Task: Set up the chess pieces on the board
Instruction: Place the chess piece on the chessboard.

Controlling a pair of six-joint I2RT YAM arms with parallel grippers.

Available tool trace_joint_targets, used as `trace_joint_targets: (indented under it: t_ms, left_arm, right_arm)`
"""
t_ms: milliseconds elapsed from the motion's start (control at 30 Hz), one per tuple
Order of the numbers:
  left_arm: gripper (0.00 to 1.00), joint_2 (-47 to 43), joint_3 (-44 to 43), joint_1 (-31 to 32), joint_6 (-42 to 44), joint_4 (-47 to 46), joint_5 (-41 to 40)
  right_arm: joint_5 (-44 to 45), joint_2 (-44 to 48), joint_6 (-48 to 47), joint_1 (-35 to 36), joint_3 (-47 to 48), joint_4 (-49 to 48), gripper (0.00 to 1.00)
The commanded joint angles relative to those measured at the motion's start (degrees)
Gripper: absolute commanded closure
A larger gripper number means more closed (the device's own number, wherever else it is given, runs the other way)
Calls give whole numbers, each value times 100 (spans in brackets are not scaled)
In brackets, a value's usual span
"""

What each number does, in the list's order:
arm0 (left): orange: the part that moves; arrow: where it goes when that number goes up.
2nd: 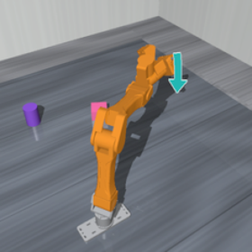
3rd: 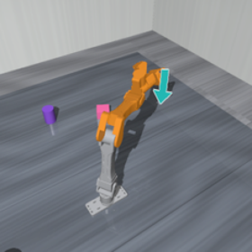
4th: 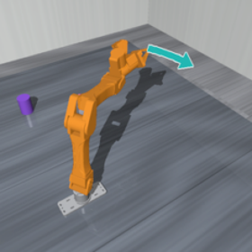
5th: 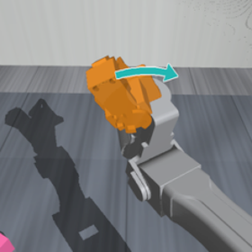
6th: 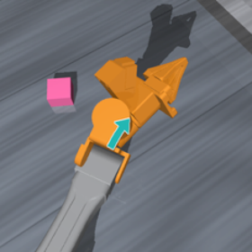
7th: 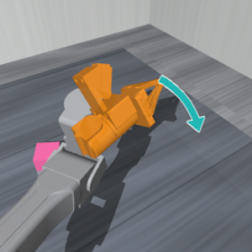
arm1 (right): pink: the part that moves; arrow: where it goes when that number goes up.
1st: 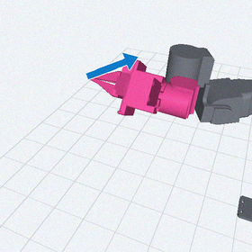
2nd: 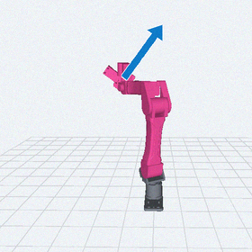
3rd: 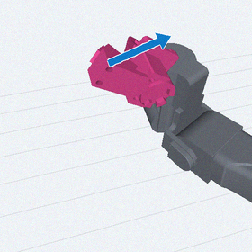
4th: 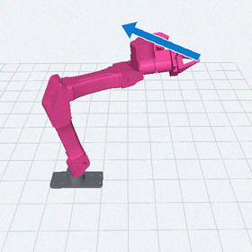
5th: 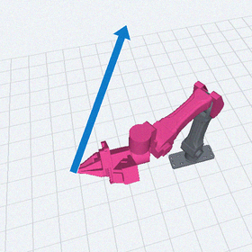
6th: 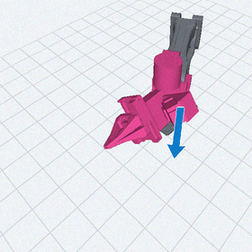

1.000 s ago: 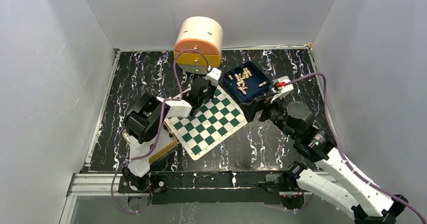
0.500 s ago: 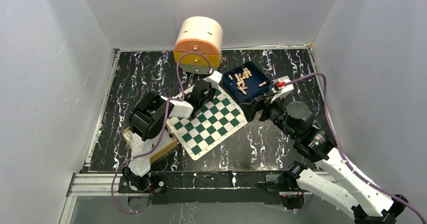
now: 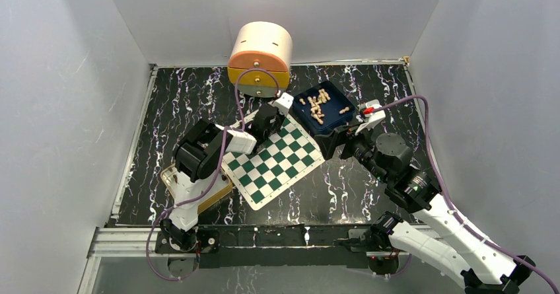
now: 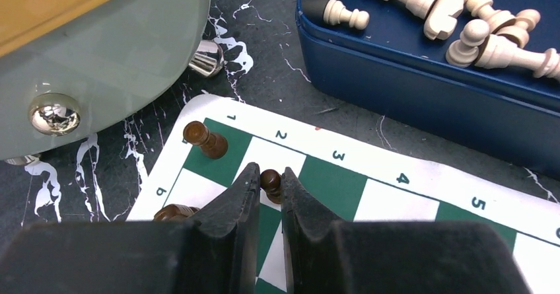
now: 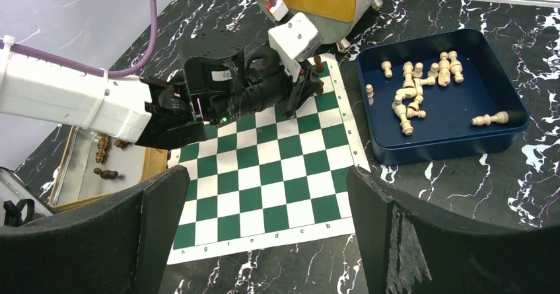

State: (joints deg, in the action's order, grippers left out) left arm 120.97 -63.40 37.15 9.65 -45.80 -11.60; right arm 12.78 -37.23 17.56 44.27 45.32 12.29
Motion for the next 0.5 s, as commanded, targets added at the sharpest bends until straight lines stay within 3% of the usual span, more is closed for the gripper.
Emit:
trace_joint_targets:
  t_ms: [0, 467]
  left_arm:
    - [99, -23, -240, -14, 205, -210, -203]
    - [95, 107, -277, -15, 248, -289, -200]
  right_arm:
    - [102, 39, -80, -4, 166, -276, 1]
    - [121, 57, -91, -5, 139, -271, 1]
